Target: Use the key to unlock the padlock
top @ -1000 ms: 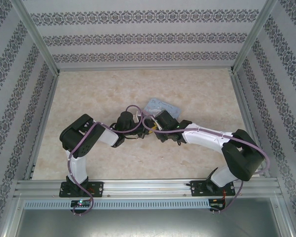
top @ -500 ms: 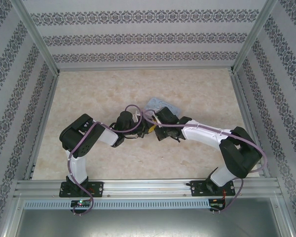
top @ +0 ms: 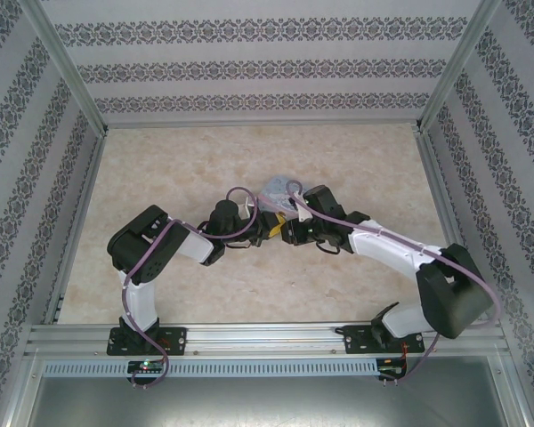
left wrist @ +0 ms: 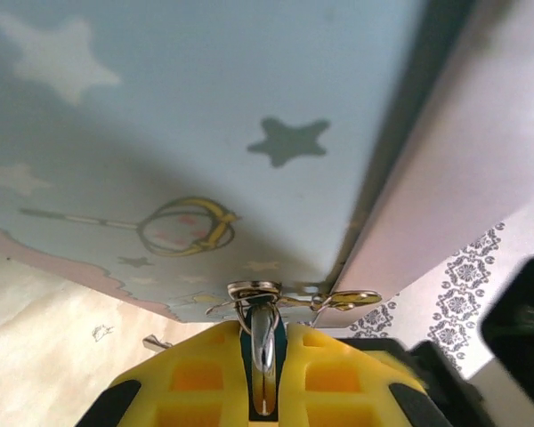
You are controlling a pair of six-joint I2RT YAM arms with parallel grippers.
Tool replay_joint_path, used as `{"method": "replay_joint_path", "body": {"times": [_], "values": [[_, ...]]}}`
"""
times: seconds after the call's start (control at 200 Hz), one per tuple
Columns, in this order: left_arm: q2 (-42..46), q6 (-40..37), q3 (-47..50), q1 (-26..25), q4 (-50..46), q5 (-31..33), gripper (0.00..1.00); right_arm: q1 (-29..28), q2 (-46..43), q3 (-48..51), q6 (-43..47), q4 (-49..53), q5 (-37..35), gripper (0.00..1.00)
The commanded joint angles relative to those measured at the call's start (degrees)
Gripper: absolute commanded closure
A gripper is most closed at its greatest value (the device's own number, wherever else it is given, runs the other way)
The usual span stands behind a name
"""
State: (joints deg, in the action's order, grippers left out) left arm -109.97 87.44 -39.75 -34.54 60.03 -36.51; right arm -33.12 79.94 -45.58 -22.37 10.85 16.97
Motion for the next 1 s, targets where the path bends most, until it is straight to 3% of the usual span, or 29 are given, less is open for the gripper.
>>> {"method": "replay_joint_path", "body": {"times": [0.0, 0.205, 0.475, 0.994], "values": [[0.4, 0.0, 0.2, -0.9, 1.7, -2.5, 1.00, 0.3, -3.7, 0.7, 0.7, -1.6, -1.6, 0.72], [0.4, -0.2, -0.1, -0.9, 1.3, -2.6, 1.00, -1.5, -6.1, 0.0, 5.2, 3.4, -9.0, 0.70], [0.4, -0.5, -0.2, -0.9, 0.7, -2.5, 1.00, -7.5, -0.9, -3.9, 11.1, 8.1, -19.5, 0.69], [0.5, -0.4, -0.3, -0.9, 0.6, -2.7, 1.00, -11.5, 6.7, -8.5, 15.4, 9.1, -27.1, 0.72]]}}
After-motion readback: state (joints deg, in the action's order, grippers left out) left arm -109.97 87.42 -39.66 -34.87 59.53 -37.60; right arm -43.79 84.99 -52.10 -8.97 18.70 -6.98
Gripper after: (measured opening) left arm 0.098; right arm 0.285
